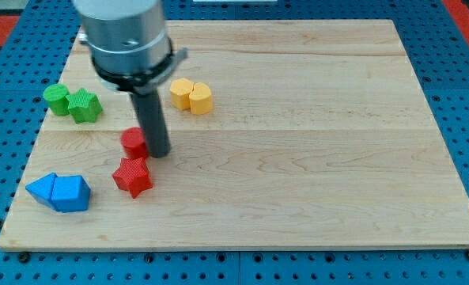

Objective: Point your arm at top left

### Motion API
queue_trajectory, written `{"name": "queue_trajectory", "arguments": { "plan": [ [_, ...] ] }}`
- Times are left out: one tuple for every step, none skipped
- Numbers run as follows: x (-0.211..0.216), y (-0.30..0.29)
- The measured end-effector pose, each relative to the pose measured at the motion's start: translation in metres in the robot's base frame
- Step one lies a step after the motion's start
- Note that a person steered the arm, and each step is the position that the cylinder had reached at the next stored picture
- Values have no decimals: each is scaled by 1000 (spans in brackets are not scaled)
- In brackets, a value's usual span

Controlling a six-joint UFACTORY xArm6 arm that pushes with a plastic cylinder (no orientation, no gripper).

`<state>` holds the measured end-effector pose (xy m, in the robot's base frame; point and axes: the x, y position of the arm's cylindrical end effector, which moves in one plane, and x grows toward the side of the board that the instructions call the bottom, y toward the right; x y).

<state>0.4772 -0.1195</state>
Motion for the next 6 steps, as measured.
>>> {"name": "queue_trajectory", "arguments": {
  "plan": [
    [0, 7],
    [22, 73],
    [21, 137],
    [-44, 170],
    [-111, 116],
    [-170, 70]
  ]
}}
